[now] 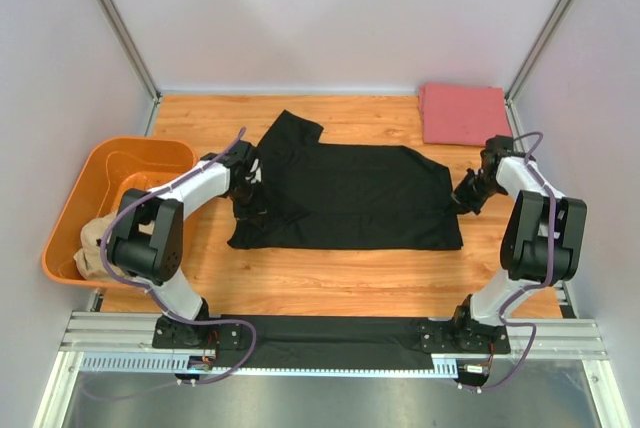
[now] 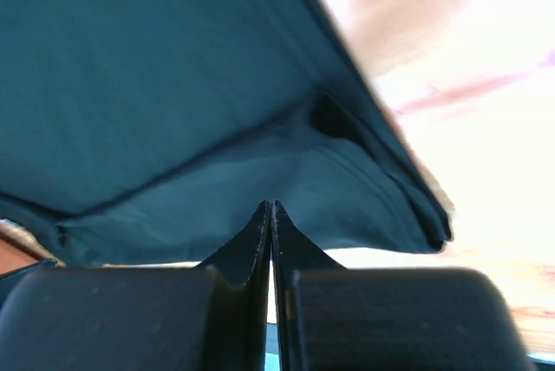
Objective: Fold and stack the t-shirts
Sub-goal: Fold the tshirt
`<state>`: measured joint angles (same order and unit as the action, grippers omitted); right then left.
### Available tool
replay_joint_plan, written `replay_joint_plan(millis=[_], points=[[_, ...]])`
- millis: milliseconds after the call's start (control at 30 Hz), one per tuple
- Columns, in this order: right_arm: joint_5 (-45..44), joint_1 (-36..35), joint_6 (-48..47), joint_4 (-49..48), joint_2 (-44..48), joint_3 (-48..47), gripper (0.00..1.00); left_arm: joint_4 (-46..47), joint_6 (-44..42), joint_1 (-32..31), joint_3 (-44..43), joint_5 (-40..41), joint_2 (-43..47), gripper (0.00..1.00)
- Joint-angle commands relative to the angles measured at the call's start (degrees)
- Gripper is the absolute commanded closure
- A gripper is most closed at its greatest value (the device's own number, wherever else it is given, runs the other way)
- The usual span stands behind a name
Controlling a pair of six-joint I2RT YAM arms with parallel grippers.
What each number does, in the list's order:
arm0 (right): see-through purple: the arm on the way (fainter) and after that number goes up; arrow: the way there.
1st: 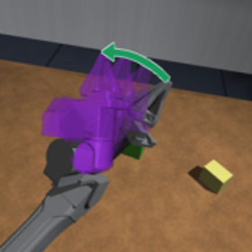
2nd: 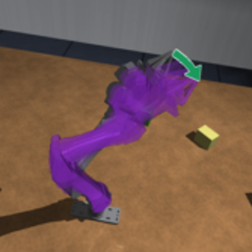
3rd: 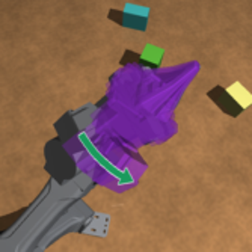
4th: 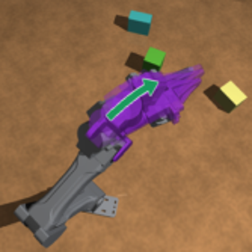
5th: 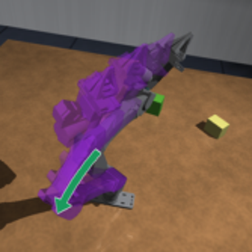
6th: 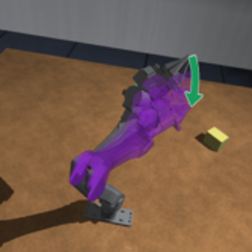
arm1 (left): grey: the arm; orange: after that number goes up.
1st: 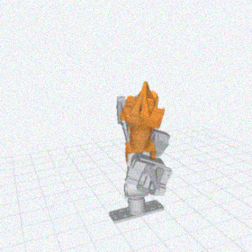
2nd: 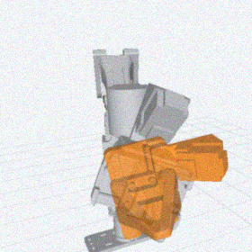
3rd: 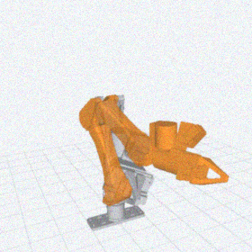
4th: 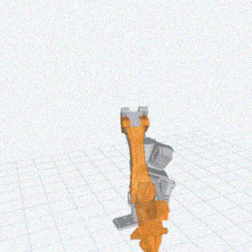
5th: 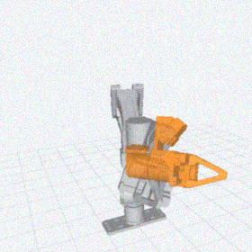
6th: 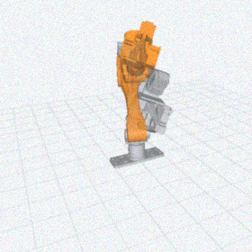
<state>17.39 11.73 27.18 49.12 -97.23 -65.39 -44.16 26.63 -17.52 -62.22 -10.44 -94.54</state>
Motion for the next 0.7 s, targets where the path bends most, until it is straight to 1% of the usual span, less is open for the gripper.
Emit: replay_joint_plan(millis=[0,100,233,300,433,500,533,567,600,633,667], points=[[-2.7,0.93,0.07,-0.07,2.48,4.46,0.99,2.5,0.79,0.12,2.61,0.32,-1.43,1.0],[-3.67,4.0,-0.63,-2.01,2.84,9.83,0.99,2.85,1.84,0.2,4.99,1.9,-4.32,1.0],[-6.74,6.73,-2.65,-1.75,2.22,12.29,1.0,2.85,2.19,0.03,6.23,3.49,-4.69,1.0],[-9.2,7.87,-3.01,-1.4,2.4,13.17,1.0,1.19,2.11,0.12,5.97,5.42,-4.51,1.0],[-10.53,8.23,-3.89,0.79,3.88,12.3,1.0,-0.13,1.76,0.03,6.84,6.22,-2.5,1.0],[-9.22,7.61,-4.15,2.11,7.57,11.08,0.98,-1.62,1.15,-0.06,6.67,6.74,1.44,1.0],[-8.78,6.65,-4.59,2.81,9.06,10.29,0.97,-2.24,0.71,-0.49,6.23,7.01,3.03,0.97],[-8.08,6.03,-5.03,3.95,11.25,9.49,0.9,-3.29,-0.26,-0.76,5.27,7.27,6.44,0.86],[-6.68,5.42,-5.47,4.48,12.49,7.92,0.83,-3.73,-0.53,-1.02,4.74,7.01,7.95,0.8],[-5.45,4.19,-5.82,5.01,13.55,7.21,0.79,-3.22,-0.7,-1.11,4.13,6.14,9.54,0.69],[-2.39,3.57,-5.82,5.1,14.52,6.68,0.71,-2.43,-0.53,-1.11,3.51,1.95,12.08,0.65]])
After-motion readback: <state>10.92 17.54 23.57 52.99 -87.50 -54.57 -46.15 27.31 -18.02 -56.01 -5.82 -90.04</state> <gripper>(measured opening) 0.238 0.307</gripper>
